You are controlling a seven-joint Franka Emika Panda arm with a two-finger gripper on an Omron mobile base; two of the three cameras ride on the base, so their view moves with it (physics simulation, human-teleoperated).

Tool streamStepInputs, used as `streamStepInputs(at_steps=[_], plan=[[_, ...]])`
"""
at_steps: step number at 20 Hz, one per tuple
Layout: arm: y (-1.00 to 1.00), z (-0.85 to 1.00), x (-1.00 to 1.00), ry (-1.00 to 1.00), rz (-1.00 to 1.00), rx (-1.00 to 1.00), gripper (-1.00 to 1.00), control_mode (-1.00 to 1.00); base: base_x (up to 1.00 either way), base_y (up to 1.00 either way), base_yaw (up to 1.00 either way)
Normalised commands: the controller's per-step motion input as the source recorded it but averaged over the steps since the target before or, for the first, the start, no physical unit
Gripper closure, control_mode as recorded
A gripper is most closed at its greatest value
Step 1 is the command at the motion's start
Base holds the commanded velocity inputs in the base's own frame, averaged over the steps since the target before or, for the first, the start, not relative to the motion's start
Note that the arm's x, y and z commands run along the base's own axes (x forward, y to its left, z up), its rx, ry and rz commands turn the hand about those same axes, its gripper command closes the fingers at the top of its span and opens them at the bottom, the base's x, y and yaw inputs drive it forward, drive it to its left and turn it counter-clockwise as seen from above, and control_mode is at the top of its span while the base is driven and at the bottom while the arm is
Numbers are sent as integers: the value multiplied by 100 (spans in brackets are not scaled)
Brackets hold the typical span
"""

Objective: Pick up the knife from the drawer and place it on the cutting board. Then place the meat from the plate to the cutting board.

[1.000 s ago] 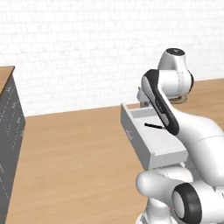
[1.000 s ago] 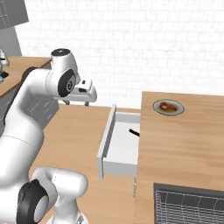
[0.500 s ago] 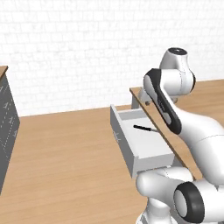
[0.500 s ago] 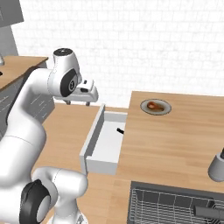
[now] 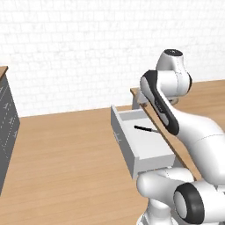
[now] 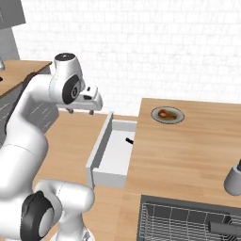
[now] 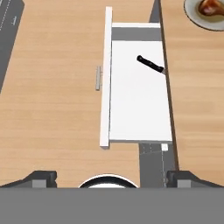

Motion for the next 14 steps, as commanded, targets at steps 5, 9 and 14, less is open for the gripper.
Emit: streamStepInputs(at_steps=[5, 9, 14], plan=[[46, -93, 62, 26, 0, -2, -100, -100, 0, 0, 0], [5, -100, 45, 25, 0, 0, -100, -100, 0, 0, 0], [0, -100, 36, 18, 0, 0, -100, -100, 0, 0, 0]])
